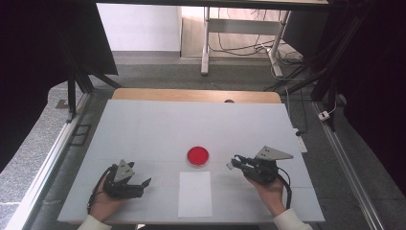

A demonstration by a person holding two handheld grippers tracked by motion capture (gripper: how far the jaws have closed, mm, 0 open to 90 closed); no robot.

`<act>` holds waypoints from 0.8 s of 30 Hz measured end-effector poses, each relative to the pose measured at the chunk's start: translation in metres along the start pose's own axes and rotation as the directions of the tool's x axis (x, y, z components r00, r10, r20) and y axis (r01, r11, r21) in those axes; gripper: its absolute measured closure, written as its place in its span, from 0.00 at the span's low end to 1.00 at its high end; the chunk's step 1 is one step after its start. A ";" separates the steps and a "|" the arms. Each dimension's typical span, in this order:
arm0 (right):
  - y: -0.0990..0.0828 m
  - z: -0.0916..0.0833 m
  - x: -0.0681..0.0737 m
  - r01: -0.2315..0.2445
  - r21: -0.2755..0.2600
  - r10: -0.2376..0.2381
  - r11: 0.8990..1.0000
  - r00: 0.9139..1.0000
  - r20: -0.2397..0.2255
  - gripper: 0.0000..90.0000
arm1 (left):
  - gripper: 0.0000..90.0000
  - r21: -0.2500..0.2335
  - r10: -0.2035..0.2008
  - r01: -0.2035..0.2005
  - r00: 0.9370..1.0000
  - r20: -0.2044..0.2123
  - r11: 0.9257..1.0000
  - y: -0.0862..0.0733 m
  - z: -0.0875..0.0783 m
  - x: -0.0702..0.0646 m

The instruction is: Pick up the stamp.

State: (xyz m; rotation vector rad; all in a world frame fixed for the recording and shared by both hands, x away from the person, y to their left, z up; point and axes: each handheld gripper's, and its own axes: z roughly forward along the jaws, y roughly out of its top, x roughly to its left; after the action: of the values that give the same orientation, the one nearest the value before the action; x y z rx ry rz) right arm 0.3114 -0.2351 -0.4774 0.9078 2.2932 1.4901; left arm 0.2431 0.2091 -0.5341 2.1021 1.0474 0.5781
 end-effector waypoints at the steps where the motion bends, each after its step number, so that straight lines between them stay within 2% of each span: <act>1: 0.000 0.000 0.001 0.000 0.000 0.000 1.000 1.000 -0.001 0.83 | 0.18 0.000 0.000 0.000 1.000 0.000 1.000 0.000 0.000 0.000; 24: 0.006 0.017 0.017 0.019 0.001 -0.019 1.000 0.999 -0.046 0.83 | 0.18 0.001 0.001 -0.001 1.000 -0.005 1.000 0.000 0.000 0.000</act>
State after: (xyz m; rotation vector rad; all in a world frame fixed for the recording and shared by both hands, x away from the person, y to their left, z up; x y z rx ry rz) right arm 0.3092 -0.2107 -0.4775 0.8581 2.3286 1.5168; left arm 0.2432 0.2088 -0.5345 2.1033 1.0492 0.5834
